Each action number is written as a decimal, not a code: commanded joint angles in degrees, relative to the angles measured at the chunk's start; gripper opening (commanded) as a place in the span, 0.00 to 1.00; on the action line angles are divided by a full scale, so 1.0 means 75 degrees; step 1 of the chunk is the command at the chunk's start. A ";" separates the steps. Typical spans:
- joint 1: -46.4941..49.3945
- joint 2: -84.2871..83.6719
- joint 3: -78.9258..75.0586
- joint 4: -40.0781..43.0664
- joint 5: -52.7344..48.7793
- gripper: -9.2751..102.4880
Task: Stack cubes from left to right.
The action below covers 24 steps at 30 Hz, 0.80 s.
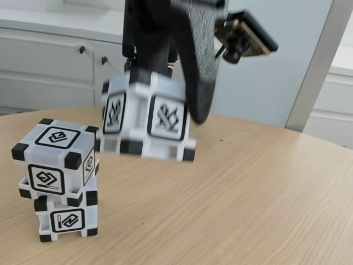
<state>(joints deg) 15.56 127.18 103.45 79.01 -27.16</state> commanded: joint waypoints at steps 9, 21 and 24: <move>0.0949 0.0879 -0.0680 0.0000 0.0176 0.08; 0.1980 0.0762 -0.1441 0.0000 0.0727 0.08; 0.2051 0.0504 -0.2496 0.0047 0.1102 0.08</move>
<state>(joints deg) 29.97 131.75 93.08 79.28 -21.18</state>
